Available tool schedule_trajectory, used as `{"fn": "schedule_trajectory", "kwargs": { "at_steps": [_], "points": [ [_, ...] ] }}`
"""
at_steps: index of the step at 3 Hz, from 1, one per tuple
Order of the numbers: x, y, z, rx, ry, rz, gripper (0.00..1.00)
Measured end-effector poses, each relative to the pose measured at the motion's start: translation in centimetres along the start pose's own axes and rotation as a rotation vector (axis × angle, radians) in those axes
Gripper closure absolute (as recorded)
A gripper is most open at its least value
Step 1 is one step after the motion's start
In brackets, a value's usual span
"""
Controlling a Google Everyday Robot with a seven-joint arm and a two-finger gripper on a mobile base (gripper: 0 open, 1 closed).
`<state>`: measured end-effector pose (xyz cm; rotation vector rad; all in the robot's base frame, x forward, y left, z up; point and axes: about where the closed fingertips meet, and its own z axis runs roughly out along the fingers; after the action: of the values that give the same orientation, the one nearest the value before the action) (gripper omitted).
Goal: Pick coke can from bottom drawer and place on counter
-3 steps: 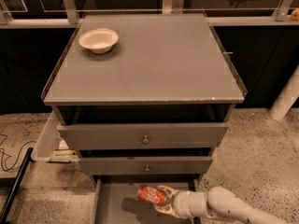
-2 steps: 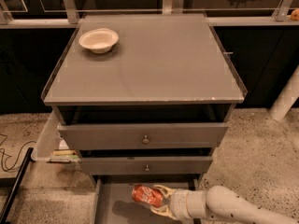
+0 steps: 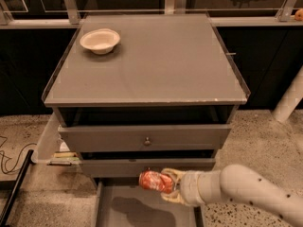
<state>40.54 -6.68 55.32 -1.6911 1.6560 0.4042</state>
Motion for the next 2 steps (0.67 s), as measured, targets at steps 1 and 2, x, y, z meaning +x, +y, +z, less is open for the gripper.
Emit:
{"fn": "schedule_trajectory", "kwargs": {
  "at_steps": [1,2],
  "points": [
    [-0.88,-1.28,-1.52,0.009,0.026,-0.033,1.0],
    [-0.88,-1.28,-1.54,0.009,0.026,-0.033,1.0]
  ]
}}
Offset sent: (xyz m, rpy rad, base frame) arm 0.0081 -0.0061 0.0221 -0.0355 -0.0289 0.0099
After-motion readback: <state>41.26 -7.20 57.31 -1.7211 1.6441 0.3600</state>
